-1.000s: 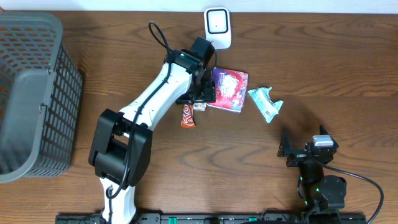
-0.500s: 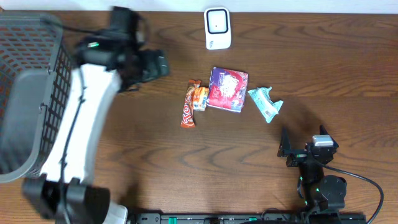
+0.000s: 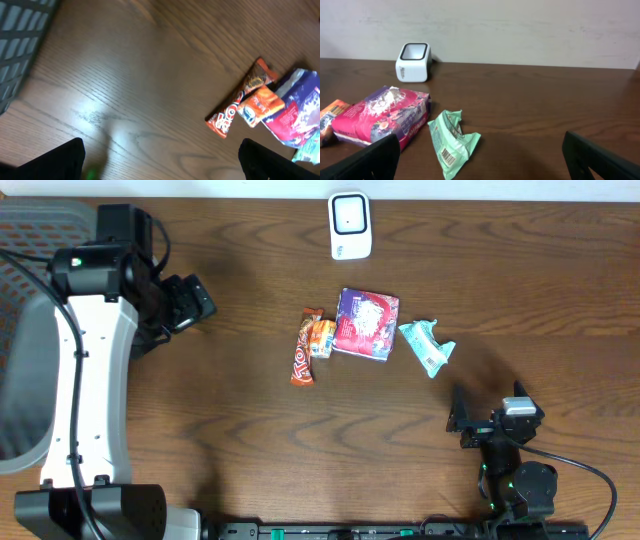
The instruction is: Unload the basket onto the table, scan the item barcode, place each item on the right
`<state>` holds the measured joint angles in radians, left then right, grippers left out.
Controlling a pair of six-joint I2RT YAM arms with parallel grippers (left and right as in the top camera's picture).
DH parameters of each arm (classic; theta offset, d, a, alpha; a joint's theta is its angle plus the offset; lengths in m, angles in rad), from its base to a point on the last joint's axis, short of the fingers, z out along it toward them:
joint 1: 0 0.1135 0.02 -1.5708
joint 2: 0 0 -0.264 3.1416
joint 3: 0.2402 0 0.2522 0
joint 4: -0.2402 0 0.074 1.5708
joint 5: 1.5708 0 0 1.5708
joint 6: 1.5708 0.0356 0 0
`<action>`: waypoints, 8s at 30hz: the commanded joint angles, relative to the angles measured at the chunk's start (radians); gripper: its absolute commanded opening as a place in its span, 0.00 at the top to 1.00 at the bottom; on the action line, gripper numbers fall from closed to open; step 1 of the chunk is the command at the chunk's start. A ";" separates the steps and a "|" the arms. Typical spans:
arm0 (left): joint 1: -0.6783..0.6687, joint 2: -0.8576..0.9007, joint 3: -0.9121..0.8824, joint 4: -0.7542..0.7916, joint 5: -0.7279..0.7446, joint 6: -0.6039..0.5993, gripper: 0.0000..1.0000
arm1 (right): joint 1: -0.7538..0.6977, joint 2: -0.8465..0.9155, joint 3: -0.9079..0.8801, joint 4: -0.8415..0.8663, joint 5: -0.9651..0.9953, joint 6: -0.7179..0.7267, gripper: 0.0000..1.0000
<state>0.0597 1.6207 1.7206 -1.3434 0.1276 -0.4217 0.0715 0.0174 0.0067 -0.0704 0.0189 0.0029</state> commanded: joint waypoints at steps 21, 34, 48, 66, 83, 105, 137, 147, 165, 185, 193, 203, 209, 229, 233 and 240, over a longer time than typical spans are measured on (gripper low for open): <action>0.092 0.007 -0.013 -0.018 -0.016 -0.002 0.02 | 0.007 -0.004 -0.001 0.716 -0.272 0.442 0.01; 0.092 0.007 -0.013 -0.018 -0.016 -0.002 0.02 | 0.007 0.221 0.446 0.352 -0.313 0.062 0.01; 0.092 0.007 -0.013 -0.018 -0.016 -0.002 0.02 | 0.007 1.162 1.329 -0.731 -0.544 -0.086 0.01; 0.092 0.007 -0.013 -0.018 -0.016 -0.002 0.02 | 0.087 1.588 1.442 -0.883 -0.430 0.164 0.01; 0.092 0.007 -0.013 -0.018 -0.016 -0.002 0.02 | 0.087 1.687 1.384 -0.740 -0.376 0.318 0.22; 0.092 0.007 -0.013 -0.018 -0.016 -0.002 0.02 | 0.130 1.756 1.228 -0.572 -0.540 0.340 0.13; 0.092 0.007 -0.013 -0.018 -0.016 -0.002 0.02 | 0.006 1.710 1.313 -0.707 -0.129 -0.035 0.01; 0.092 0.007 -0.013 -0.018 -0.016 -0.002 0.02 | -0.011 1.841 1.313 -0.703 -0.220 -0.093 0.04; 0.092 0.007 -0.013 -0.018 -0.016 -0.002 0.02 | -0.012 1.845 1.314 -0.722 -0.235 -0.094 0.01; 0.092 0.007 -0.013 -0.018 -0.016 -0.002 0.02 | -0.077 1.907 1.313 -0.621 -0.449 -0.287 0.14; 0.092 0.007 -0.013 -0.018 -0.016 -0.002 0.02 | -0.076 2.025 1.313 -0.629 -0.500 -0.322 0.30; 0.092 0.007 -0.013 -0.018 -0.016 -0.002 0.02 | -0.073 1.976 1.325 -0.679 -0.481 -0.251 0.99; 0.092 0.007 -0.013 -0.018 -0.016 -0.002 0.02 | -0.032 1.829 1.345 -0.678 -0.159 -0.018 0.99; 0.092 0.007 -0.013 -0.018 -0.016 -0.002 0.02 | 0.311 2.031 1.320 -0.639 0.587 0.282 0.64; 0.092 0.007 -0.013 -0.018 -0.016 -0.002 0.02 | 0.337 1.994 1.359 -0.648 0.517 0.301 0.34; 0.092 0.007 -0.013 -0.018 -0.016 -0.002 0.02 | 0.287 1.895 1.544 -0.806 0.407 0.264 0.19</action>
<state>0.1497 1.6215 1.7126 -1.3575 0.1242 -0.4221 0.3939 2.0037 1.4487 -0.8436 0.4938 0.2802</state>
